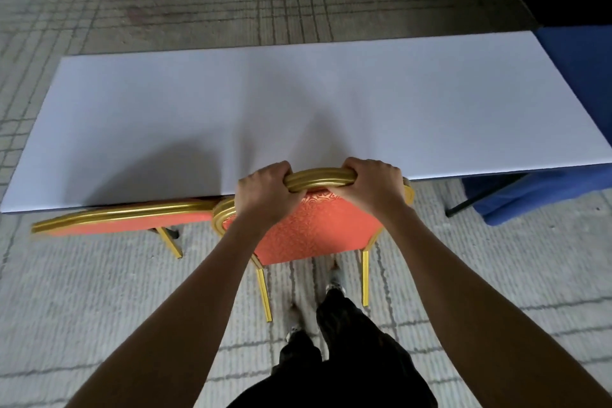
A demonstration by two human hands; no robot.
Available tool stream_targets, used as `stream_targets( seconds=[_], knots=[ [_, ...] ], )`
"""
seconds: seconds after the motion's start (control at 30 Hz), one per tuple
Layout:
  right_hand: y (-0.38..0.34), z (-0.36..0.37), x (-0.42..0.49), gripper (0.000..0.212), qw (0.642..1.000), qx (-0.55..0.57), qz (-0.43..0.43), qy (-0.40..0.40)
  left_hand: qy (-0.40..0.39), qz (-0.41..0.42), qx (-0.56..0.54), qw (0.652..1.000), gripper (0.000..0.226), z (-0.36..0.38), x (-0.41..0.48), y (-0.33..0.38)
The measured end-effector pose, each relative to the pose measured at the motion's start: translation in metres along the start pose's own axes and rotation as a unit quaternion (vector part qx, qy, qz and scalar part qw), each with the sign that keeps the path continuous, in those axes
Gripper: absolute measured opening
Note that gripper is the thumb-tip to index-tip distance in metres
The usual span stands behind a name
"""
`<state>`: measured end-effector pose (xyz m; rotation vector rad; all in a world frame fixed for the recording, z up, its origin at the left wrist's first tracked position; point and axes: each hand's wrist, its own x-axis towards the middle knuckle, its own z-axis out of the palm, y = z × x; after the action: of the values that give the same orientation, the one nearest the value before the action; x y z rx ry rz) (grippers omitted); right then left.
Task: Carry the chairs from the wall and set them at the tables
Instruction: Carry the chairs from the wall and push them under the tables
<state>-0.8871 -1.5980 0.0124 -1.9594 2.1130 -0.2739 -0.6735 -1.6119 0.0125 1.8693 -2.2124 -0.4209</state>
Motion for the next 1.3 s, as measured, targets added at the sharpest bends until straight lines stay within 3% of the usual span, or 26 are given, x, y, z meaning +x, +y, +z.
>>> stream_targets(
  seconds=[0.37, 0.67, 0.77, 0.83, 0.97, 1.07, 1.2, 1.27, 1.3],
  knots=[
    [0.026, 0.025, -0.141, 0.056, 0.991, 0.044, -0.027, -0.124, -0.026, 0.018, -0.016, 0.999, 0.026, 0.042, -0.149, 0.007],
    [0.049, 0.07, -0.281, 0.057, 0.984, 0.024, -0.037, -0.174, -0.164, 0.003, -0.057, 0.985, 0.037, 0.093, -0.279, 0.013],
    [0.047, 0.08, -0.314, 0.058, 0.992, 0.037, -0.049, -0.109, -0.147, -0.011, -0.076, 0.986, 0.028, 0.095, -0.312, 0.023],
    [0.046, 0.078, -0.318, 0.043, 0.991, 0.06, -0.043, -0.115, -0.132, -0.034, -0.099, 0.986, 0.016, 0.093, -0.323, 0.026],
    [0.042, 0.059, -0.334, 0.047, 0.978, 0.161, -0.025, -0.13, -0.072, -0.104, -0.239, 0.963, 0.039, 0.086, -0.352, 0.03],
    [0.035, 0.054, -0.353, 0.035, 0.943, 0.32, 0.041, -0.081, -0.034, -0.162, -0.382, 0.909, 0.024, 0.077, -0.368, 0.043],
    [0.018, 0.063, -0.377, 0.019, 0.853, 0.491, 0.176, -0.007, 0.068, -0.214, -0.419, 0.88, 0.006, 0.075, -0.389, 0.049],
    [0.012, 0.067, -0.384, 0.02, 0.809, 0.545, 0.221, -0.008, 0.035, -0.267, -0.454, 0.849, 0.013, 0.08, -0.397, 0.048],
    [0.009, 0.066, -0.385, 0.02, 0.793, 0.561, 0.238, -0.006, 0.001, -0.308, -0.496, 0.812, 0.015, 0.082, -0.398, 0.048]
  ],
)
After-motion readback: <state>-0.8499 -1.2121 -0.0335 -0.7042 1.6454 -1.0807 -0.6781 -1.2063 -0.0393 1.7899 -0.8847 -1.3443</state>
